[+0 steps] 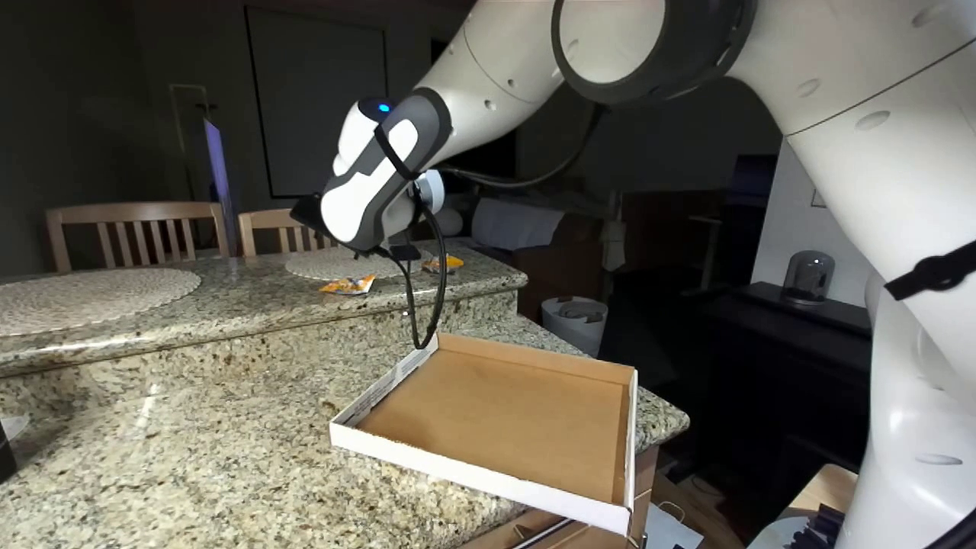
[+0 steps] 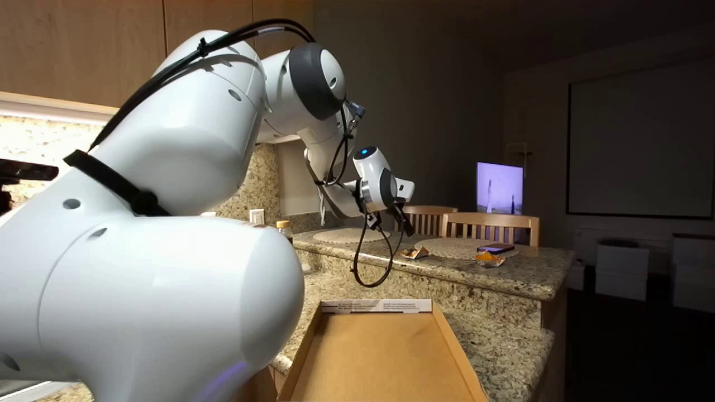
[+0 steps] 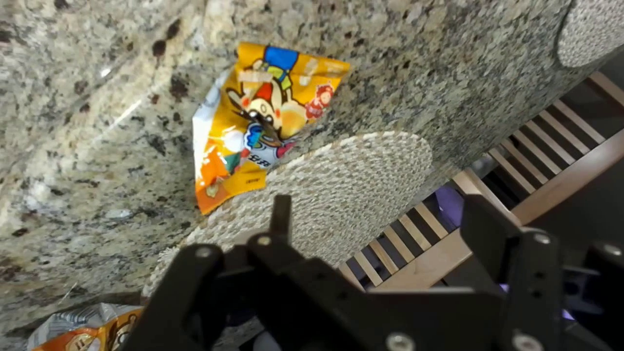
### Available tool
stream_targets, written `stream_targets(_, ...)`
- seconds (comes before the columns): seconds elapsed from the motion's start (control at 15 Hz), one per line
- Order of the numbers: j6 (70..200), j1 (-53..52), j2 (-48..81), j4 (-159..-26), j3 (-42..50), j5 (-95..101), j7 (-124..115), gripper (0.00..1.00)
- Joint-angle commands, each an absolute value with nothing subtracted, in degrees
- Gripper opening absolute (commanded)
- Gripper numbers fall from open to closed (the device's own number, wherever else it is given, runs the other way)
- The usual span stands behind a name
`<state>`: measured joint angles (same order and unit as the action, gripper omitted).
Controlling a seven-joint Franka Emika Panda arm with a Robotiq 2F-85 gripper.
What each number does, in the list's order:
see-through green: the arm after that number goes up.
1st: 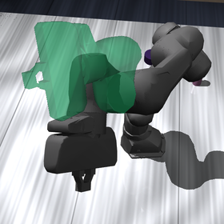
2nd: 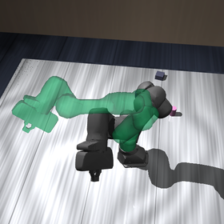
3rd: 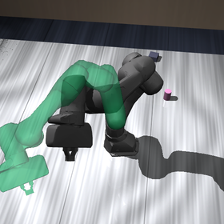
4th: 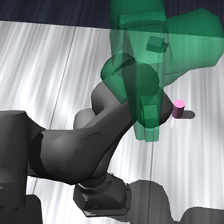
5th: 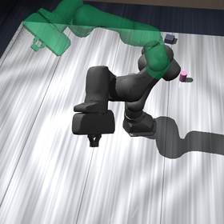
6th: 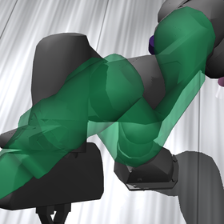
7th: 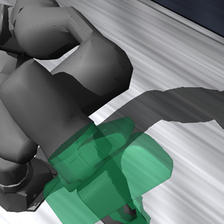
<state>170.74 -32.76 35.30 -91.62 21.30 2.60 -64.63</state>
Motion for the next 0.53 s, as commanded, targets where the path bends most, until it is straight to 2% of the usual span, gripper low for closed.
stream_targets(0.0, 158.2, -33.8, 23.5, -98.4, 21.2, 6.6, -62.4, 1.00)
stream_targets(0.27, 138.9, -36.1, 11.6, -102.9, 22.9, 10.1, -58.0, 1.00)
stream_targets(0.33, 134.1, -31.3, 8.2, -103.9, 17.3, 16.6, -60.7, 1.00)
stream_targets(0.47, 125.3, -27.4, 2.4, -107.1, 12.7, 21.3, -58.7, 1.00)
